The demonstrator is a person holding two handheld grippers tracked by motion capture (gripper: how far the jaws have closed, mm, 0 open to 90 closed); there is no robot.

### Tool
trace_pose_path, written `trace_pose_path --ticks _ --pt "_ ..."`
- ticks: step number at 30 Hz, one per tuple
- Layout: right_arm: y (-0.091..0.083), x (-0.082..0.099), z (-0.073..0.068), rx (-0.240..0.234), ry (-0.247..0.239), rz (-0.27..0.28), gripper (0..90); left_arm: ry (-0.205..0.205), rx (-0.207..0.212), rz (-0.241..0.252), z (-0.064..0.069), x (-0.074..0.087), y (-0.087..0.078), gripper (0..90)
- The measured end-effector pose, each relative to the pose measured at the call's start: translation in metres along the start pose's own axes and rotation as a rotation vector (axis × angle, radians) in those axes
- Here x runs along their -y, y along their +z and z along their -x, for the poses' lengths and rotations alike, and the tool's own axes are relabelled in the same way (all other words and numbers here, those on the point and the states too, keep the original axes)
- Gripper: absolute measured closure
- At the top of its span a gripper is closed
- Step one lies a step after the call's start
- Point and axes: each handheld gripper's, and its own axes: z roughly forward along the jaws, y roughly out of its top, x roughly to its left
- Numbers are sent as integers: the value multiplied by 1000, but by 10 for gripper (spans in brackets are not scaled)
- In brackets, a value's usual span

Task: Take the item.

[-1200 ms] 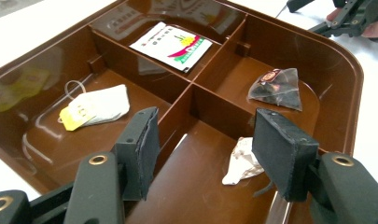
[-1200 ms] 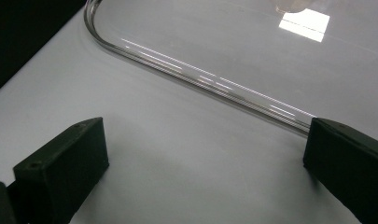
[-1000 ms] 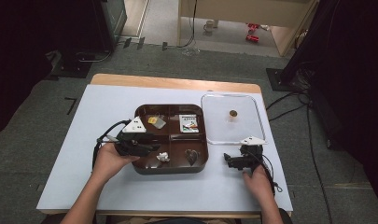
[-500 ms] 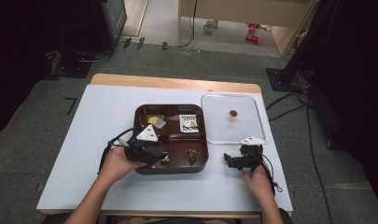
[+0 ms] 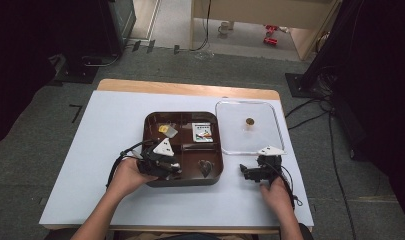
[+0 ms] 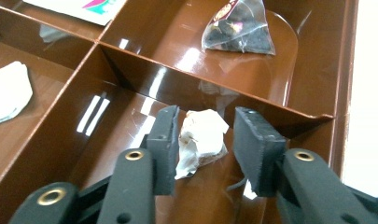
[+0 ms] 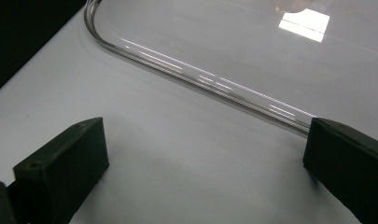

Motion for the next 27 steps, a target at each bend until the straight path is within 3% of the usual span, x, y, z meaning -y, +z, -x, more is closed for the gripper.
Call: trace_pose_path --ticks 3,7,18,27 --pt "0 0 0 0 0 0 0 -25 4 -29 -1 0 2 677" --pt "0 0 0 0 1 0 0 -38 2 -24 -3 0 1 755" --pt "0 0 0 0 1 0 0 -55 24 1 -6 1 -6 784" --pt "0 0 0 0 3 0 0 -63 16 32 -10 3 -16 789"
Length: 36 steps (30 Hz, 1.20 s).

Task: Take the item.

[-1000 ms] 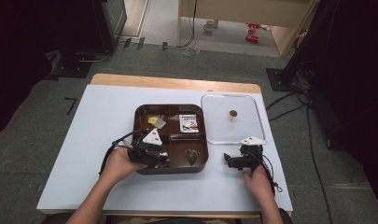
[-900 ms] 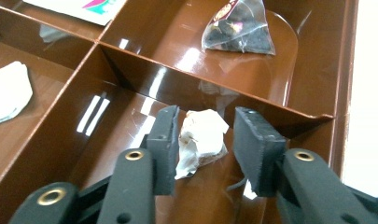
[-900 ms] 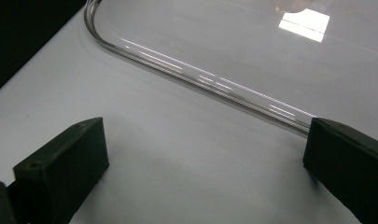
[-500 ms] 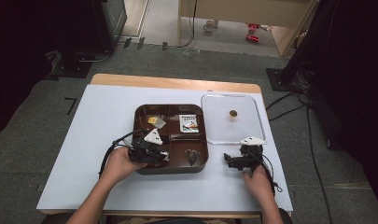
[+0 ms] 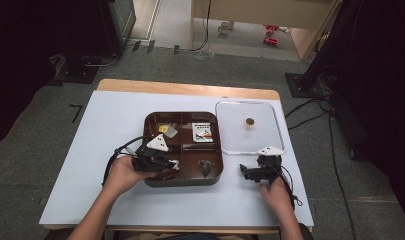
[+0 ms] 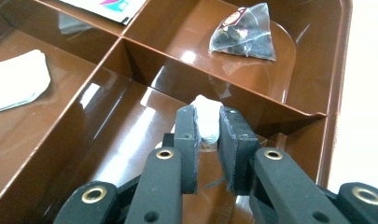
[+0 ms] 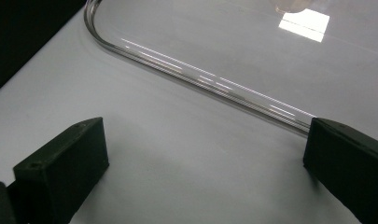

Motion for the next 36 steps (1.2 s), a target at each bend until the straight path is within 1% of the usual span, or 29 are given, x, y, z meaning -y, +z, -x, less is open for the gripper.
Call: trace_pose_path --ticks 6,15,20,21,22,30,36 --pt "0 0 0 0 0 0 0 -12 -10 35 -4 1 -9 790" --pt "0 0 0 -1 1 0 0 -25 -28 69 -9 3 -21 792" --pt "0 0 0 -1 1 0 0 -37 -36 88 -12 5 -28 793" --pt "0 0 0 -1 1 0 0 -44 -37 98 -12 5 -29 793" --pt "0 0 0 -1 1 0 0 -46 -35 101 -13 6 -31 794" --pt "0 0 0 -2 1 0 0 -64 -65 124 -16 11 -42 795" --pt "0 0 0 -2 1 0 0 -77 -74 138 -18 14 -49 798"
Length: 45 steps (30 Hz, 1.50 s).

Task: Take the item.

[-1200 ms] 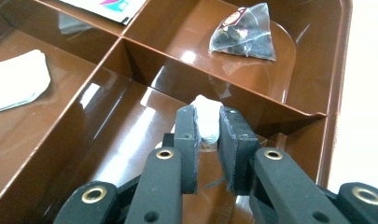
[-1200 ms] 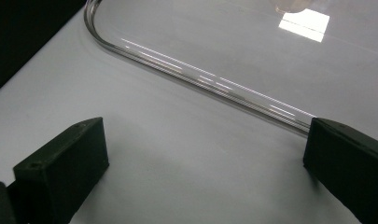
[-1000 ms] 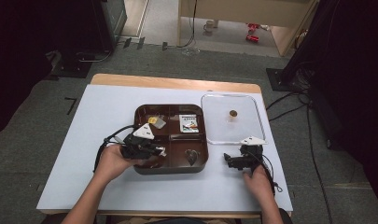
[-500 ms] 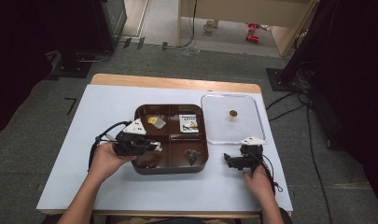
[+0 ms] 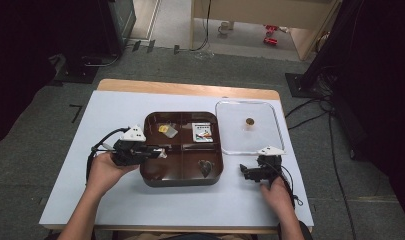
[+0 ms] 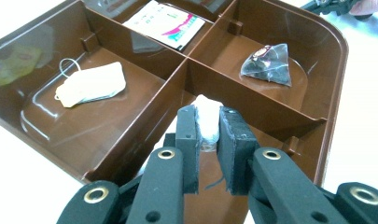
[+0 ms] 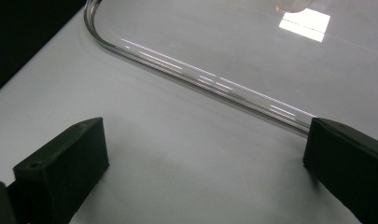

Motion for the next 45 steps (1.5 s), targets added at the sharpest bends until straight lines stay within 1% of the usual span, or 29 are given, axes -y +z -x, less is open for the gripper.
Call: trace_pose_path --ticks 4,7,9,12,20,27,35,39,41,45 --pt "0 0 0 0 0 0 0 -13 -12 10 -3 1 -6 797" --pt "0 0 0 0 0 0 0 -15 -18 15 -6 2 -11 797" --pt "0 0 0 0 0 0 0 -25 -17 28 -8 3 -14 798" --pt "0 0 0 0 0 0 0 -37 -27 38 -12 5 -21 800" --pt "0 0 0 -1 0 0 0 -51 -46 56 -16 7 -32 803" --pt "0 0 0 0 -1 1 0 -75 -62 79 -21 11 -41 804" --pt "0 0 0 0 -1 1 0 -106 -94 102 -29 16 -53 805" --pt "0 0 0 0 -1 1 0 -122 -121 94 -34 20 -57 805" --pt "0 0 0 0 -1 1 0 -135 -127 95 -37 22 -58 805" --pt "0 0 0 0 -1 1 0 -158 -153 92 -43 27 -60 805"
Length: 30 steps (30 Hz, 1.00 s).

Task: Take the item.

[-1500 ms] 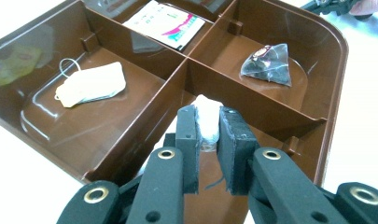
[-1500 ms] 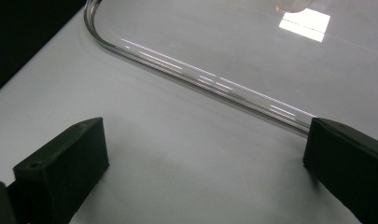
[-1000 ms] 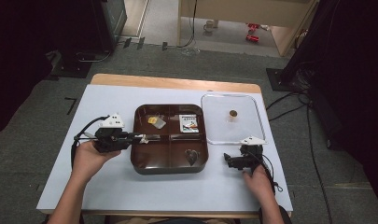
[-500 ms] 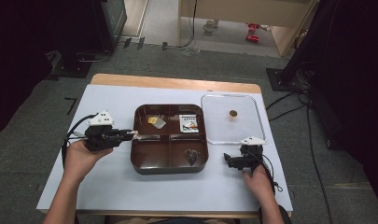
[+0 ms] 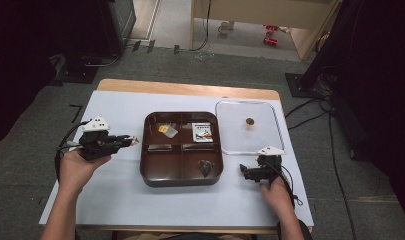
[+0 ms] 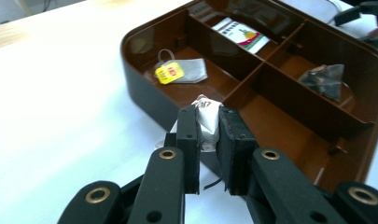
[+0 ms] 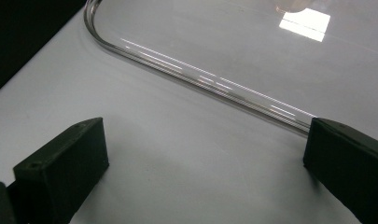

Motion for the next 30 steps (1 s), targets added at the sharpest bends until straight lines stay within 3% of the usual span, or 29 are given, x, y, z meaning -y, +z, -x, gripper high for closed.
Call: trace_pose_path --ticks 7,19,30 --pt "0 0 0 0 0 0 0 -52 -32 -29 -16 8 10 805" --pt "0 0 0 0 0 -1 0 -98 -78 -108 -35 23 34 805" --pt "0 0 0 0 0 -1 0 -110 -116 -132 -43 30 43 805"
